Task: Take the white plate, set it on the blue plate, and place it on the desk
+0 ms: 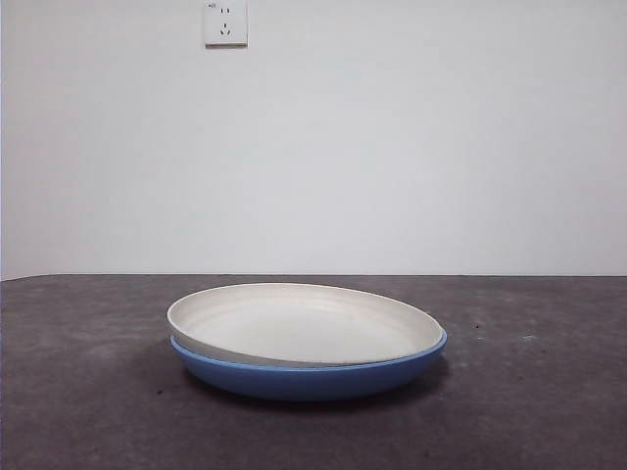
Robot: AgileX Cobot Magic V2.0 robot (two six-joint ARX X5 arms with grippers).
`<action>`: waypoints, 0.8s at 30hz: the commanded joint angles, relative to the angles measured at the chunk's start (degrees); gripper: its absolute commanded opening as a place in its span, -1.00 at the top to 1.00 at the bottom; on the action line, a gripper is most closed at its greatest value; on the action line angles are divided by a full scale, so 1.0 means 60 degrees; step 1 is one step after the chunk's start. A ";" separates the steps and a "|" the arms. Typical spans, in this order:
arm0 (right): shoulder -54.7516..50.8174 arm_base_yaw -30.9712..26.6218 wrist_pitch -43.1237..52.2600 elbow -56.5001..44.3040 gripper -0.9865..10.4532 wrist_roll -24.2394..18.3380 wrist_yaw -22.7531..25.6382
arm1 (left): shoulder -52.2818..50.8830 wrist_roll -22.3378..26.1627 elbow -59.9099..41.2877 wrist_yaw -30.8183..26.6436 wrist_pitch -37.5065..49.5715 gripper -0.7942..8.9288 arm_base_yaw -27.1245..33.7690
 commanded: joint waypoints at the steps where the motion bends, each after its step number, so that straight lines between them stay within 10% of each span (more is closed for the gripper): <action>1: -0.0776 -0.1053 0.3282 -0.2014 0.77 -0.0619 0.0055 | -0.0015 0.0011 -0.0193 -0.0047 -0.0055 0.80 0.0007; 8: -0.2597 -0.2488 0.8021 -0.6011 0.77 -0.0623 0.0259 | -0.0015 0.0011 -0.0193 -0.0047 -0.0055 0.80 0.0007; 24: -0.3100 -0.2605 0.8269 -0.8397 0.77 -0.0765 0.1348 | -0.0015 0.0011 -0.0193 -0.0047 -0.0055 0.80 0.0007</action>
